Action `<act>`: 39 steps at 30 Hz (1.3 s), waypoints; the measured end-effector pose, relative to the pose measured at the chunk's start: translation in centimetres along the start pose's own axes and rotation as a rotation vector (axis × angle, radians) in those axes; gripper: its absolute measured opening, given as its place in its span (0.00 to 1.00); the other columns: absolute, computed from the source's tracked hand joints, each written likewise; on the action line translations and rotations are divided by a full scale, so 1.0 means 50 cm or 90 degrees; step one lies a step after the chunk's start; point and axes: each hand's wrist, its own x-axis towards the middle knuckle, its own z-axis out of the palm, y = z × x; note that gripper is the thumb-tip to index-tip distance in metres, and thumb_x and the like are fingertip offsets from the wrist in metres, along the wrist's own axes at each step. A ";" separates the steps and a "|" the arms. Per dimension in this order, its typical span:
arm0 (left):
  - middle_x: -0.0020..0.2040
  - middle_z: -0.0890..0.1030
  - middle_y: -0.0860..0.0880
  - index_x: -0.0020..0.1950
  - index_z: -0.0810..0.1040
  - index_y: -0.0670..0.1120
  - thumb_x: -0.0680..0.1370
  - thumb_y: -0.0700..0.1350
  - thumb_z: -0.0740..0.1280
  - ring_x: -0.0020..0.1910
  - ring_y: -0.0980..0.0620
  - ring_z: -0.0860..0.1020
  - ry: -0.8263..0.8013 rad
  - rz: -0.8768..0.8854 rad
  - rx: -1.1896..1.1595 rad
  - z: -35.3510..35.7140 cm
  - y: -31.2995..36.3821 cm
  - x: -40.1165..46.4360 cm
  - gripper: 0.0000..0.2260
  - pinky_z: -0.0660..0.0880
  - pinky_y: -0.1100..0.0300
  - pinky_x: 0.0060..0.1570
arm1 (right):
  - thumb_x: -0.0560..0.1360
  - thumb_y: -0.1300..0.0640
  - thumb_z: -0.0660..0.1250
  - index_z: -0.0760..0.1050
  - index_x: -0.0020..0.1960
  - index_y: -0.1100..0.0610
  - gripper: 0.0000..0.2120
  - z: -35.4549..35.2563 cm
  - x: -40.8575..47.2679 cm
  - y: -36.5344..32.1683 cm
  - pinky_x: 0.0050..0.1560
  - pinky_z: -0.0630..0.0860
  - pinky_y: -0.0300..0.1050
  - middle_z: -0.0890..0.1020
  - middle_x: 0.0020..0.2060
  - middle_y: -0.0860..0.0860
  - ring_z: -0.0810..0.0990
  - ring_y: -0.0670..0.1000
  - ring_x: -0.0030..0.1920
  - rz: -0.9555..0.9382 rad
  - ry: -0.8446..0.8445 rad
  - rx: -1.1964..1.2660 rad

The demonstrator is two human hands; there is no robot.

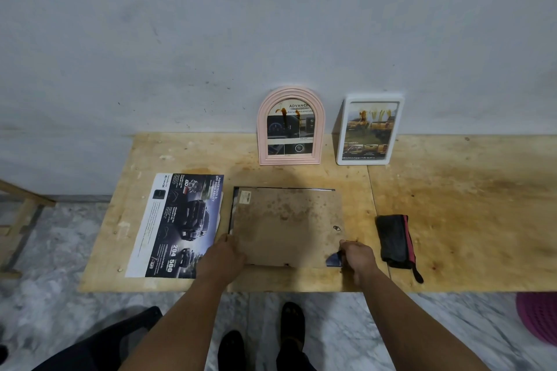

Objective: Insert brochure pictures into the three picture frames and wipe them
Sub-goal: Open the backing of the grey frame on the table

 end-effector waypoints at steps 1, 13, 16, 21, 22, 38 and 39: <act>0.70 0.72 0.47 0.71 0.72 0.46 0.79 0.51 0.64 0.62 0.40 0.77 0.004 -0.002 0.000 0.000 0.000 -0.001 0.21 0.76 0.48 0.58 | 0.81 0.59 0.67 0.80 0.50 0.65 0.08 0.000 0.000 -0.001 0.49 0.70 0.48 0.82 0.46 0.60 0.77 0.55 0.44 -0.001 0.004 -0.005; 0.62 0.78 0.43 0.70 0.71 0.47 0.79 0.50 0.64 0.59 0.39 0.78 0.000 -0.008 -0.028 0.000 0.001 -0.002 0.20 0.78 0.45 0.59 | 0.79 0.61 0.71 0.80 0.40 0.59 0.08 -0.021 0.007 0.002 0.44 0.75 0.43 0.79 0.37 0.53 0.76 0.50 0.36 0.064 -0.039 0.125; 0.66 0.77 0.43 0.74 0.70 0.47 0.80 0.50 0.63 0.61 0.39 0.78 -0.007 0.005 -0.016 -0.003 0.000 -0.001 0.22 0.77 0.47 0.60 | 0.78 0.61 0.71 0.79 0.39 0.58 0.09 -0.023 -0.004 0.003 0.40 0.73 0.42 0.79 0.35 0.52 0.75 0.49 0.35 0.061 -0.043 0.133; 0.69 0.76 0.43 0.75 0.69 0.47 0.81 0.51 0.63 0.64 0.39 0.77 -0.015 0.006 0.002 -0.006 0.003 0.000 0.23 0.76 0.46 0.62 | 0.79 0.61 0.70 0.78 0.42 0.59 0.06 -0.038 -0.019 0.011 0.40 0.70 0.44 0.75 0.30 0.53 0.70 0.49 0.31 0.064 -0.096 0.231; 0.69 0.76 0.43 0.75 0.68 0.47 0.81 0.51 0.63 0.64 0.39 0.77 -0.016 0.005 0.003 -0.006 0.004 0.000 0.23 0.76 0.45 0.62 | 0.79 0.61 0.71 0.79 0.42 0.59 0.06 -0.041 -0.022 0.010 0.38 0.70 0.43 0.75 0.29 0.52 0.69 0.48 0.30 0.076 -0.096 0.251; 0.69 0.78 0.44 0.81 0.63 0.53 0.82 0.43 0.61 0.64 0.41 0.78 -0.022 -0.018 0.078 -0.006 -0.029 0.016 0.27 0.77 0.49 0.60 | 0.74 0.58 0.77 0.69 0.31 0.59 0.20 -0.011 -0.025 -0.001 0.43 0.68 0.48 0.72 0.30 0.54 0.70 0.53 0.35 -0.135 0.021 -0.002; 0.70 0.78 0.44 0.81 0.62 0.53 0.81 0.44 0.62 0.65 0.41 0.78 -0.022 -0.027 0.067 -0.007 -0.030 0.016 0.28 0.77 0.49 0.60 | 0.75 0.58 0.76 0.71 0.32 0.59 0.19 -0.017 -0.019 -0.003 0.44 0.69 0.48 0.75 0.31 0.55 0.72 0.53 0.36 -0.113 0.028 0.009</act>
